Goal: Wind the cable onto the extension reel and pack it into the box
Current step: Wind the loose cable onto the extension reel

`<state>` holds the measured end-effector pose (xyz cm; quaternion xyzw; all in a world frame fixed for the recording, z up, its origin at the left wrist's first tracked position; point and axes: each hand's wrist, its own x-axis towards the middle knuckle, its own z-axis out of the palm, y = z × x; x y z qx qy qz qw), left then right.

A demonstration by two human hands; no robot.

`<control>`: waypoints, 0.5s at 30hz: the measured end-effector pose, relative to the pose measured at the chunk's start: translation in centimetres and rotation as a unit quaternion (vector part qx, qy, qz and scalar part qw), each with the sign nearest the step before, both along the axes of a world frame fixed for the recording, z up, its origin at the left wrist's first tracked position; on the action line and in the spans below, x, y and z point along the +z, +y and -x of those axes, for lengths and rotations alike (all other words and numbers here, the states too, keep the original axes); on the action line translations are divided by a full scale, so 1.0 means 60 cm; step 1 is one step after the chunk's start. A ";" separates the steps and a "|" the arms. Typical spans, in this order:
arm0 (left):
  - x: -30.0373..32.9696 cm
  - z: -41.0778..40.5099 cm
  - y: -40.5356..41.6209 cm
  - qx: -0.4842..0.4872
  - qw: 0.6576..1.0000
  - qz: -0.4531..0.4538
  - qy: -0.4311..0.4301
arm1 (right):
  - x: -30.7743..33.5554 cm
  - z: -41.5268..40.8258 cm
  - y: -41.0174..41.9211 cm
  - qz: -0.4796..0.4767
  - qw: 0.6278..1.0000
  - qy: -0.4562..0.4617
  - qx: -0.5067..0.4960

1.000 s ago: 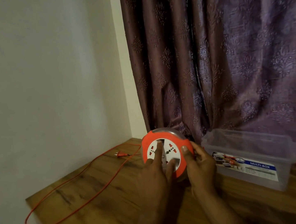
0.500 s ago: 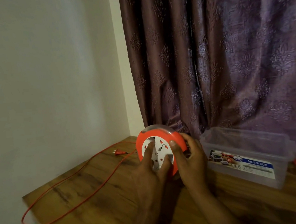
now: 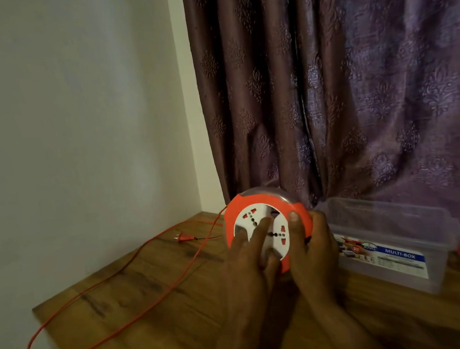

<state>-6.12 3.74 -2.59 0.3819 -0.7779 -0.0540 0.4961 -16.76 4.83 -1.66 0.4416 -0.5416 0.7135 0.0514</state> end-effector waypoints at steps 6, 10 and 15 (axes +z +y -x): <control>0.008 0.000 0.000 0.031 0.997 0.039 -0.057 | -0.003 0.004 0.001 -0.002 1.000 0.007 0.010; 0.002 -0.006 -0.006 0.014 0.999 0.022 -0.041 | -0.008 0.004 0.000 -0.016 1.000 0.005 0.017; 0.000 0.000 0.004 -0.009 0.997 0.074 0.031 | 0.006 0.003 0.003 0.004 1.000 0.014 -0.002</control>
